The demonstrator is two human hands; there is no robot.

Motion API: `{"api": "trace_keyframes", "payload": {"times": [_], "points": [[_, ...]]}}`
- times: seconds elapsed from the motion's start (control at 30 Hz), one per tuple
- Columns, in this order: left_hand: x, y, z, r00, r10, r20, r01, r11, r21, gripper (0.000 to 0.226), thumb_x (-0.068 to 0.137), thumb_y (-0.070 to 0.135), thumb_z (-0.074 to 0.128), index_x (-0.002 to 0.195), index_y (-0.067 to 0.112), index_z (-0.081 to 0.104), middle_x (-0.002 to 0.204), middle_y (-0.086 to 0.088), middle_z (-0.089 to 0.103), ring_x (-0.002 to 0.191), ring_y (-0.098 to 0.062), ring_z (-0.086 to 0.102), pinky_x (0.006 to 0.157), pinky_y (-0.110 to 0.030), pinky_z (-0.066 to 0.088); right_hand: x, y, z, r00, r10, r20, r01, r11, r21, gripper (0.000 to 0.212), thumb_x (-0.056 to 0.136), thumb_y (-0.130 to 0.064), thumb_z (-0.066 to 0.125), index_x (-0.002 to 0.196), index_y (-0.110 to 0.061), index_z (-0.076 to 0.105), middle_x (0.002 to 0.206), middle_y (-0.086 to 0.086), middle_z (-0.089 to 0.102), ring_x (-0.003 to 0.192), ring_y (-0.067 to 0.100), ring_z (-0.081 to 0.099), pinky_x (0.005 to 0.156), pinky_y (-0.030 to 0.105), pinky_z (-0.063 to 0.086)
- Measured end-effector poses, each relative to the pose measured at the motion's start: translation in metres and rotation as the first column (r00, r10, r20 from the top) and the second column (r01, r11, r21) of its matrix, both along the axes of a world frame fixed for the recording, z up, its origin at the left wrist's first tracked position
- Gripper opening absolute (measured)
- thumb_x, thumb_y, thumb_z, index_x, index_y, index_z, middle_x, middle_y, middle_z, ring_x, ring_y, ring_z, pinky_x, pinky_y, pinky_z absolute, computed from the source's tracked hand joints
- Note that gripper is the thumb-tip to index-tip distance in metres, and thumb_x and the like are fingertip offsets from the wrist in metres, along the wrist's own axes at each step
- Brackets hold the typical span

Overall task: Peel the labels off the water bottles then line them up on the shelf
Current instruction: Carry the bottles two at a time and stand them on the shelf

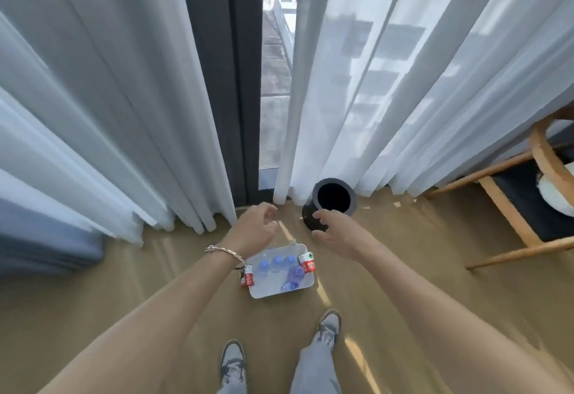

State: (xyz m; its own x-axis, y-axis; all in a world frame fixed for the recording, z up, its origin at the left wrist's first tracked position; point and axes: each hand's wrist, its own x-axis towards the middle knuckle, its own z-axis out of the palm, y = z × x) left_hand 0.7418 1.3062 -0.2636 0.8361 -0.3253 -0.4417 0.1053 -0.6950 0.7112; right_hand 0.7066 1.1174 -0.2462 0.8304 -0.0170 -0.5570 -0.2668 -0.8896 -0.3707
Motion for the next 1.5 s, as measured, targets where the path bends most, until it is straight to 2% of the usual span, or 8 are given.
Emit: {"api": "trace_keyframes", "payload": {"times": [0.13,0.3,0.43,0.63,0.77,1.23,1.37,1.5], "points": [[-0.004,-0.004,-0.023,0.981,0.182,-0.06,-0.176,0.98,0.094,0.04,0.096,0.021,0.048,0.136,0.018,0.046,0.133,-0.002,0.051,0.109,-0.014,0.051,0.087,-0.023,0.038,0.026,-0.018,-0.036,0.984,0.169,-0.057,-0.169,0.986,0.015,0.032,0.095,-0.024,0.046,0.125,-0.014,0.048,0.107,-0.002,0.04,0.091,0.019,0.045,0.075,0.029,0.036],[-0.007,-0.032,-0.066,0.953,0.282,-0.112,-0.263,0.952,0.157,0.041,0.097,0.02,0.047,0.137,0.016,0.044,0.132,-0.002,0.051,0.108,-0.017,0.054,0.077,-0.014,0.043,0.064,-0.055,-0.089,0.961,0.256,-0.107,-0.254,0.967,0.028,0.007,0.093,-0.023,0.046,0.099,-0.023,0.043,0.102,0.001,0.041,0.089,0.021,0.045,0.062,0.025,0.034],[-0.017,-0.049,-0.118,0.929,0.305,-0.209,-0.262,0.942,0.21,0.04,0.095,0.019,0.049,0.135,0.015,0.046,0.132,-0.005,0.051,0.118,-0.018,0.051,0.096,-0.028,0.04,0.073,-0.067,-0.149,0.935,0.283,-0.215,-0.282,0.959,0.034,0.043,0.095,-0.026,0.046,0.137,-0.017,0.045,0.132,0.007,0.049,0.114,0.025,0.053,0.086,0.034,0.046],[-0.017,-0.058,-0.214,0.897,0.286,-0.337,-0.203,0.944,0.261,0.042,0.095,0.017,0.047,0.137,0.016,0.045,0.134,-0.005,0.049,0.106,-0.013,0.051,0.091,-0.025,0.037,0.078,-0.08,-0.26,0.899,0.261,-0.352,-0.269,0.963,0.027,0.032,0.095,-0.027,0.044,0.121,-0.012,0.054,0.12,0.009,0.058,0.102,0.026,0.056,0.084,0.037,0.049],[-0.008,-0.066,-0.289,0.9,0.252,-0.357,-0.147,0.944,0.295,0.042,0.096,0.019,0.045,0.138,0.018,0.042,0.139,-0.002,0.047,0.122,-0.014,0.049,0.093,-0.026,0.037,0.09,-0.088,-0.334,0.891,0.247,-0.38,-0.26,0.966,0.017,0.031,0.095,-0.027,0.044,0.116,-0.009,0.058,0.115,0.009,0.062,0.1,0.027,0.06,0.084,0.04,0.051],[0.006,-0.089,-0.548,0.927,0.07,-0.369,0.069,0.934,0.349,0.043,0.093,0.028,0.051,0.135,0.019,0.044,0.133,-0.006,0.051,0.121,-0.025,0.05,0.097,-0.036,0.043,0.089,-0.069,-0.584,0.905,0.245,-0.348,-0.255,0.967,0.018,0.033,0.093,-0.02,0.048,0.122,-0.006,0.055,0.12,0.014,0.059,0.101,0.03,0.055,0.077,0.033,0.044],[-0.005,-0.105,-0.59,0.928,0.042,-0.37,0.086,0.942,0.324,0.048,0.092,0.039,0.055,0.134,0.02,0.044,0.13,-0.005,0.052,0.119,-0.025,0.052,0.093,-0.036,0.043,0.092,-0.065,-0.623,0.94,0.177,-0.291,-0.177,0.984,0.026,0.047,0.095,-0.031,0.05,0.139,-0.014,0.044,0.134,0.012,0.051,0.115,0.03,0.054,0.088,0.033,0.043],[-0.002,-0.121,-0.613,0.941,0.04,-0.336,0.053,0.963,0.263,0.05,0.088,0.046,0.06,0.132,0.028,0.046,0.123,-0.006,0.051,0.116,-0.027,0.052,0.084,-0.034,0.042,0.099,-0.058,-0.648,0.943,0.166,-0.289,-0.158,0.986,0.052,0.049,0.093,-0.044,0.054,0.136,-0.021,0.049,0.129,0.011,0.05,0.099,0.024,0.053,0.08,0.029,0.039]]}}
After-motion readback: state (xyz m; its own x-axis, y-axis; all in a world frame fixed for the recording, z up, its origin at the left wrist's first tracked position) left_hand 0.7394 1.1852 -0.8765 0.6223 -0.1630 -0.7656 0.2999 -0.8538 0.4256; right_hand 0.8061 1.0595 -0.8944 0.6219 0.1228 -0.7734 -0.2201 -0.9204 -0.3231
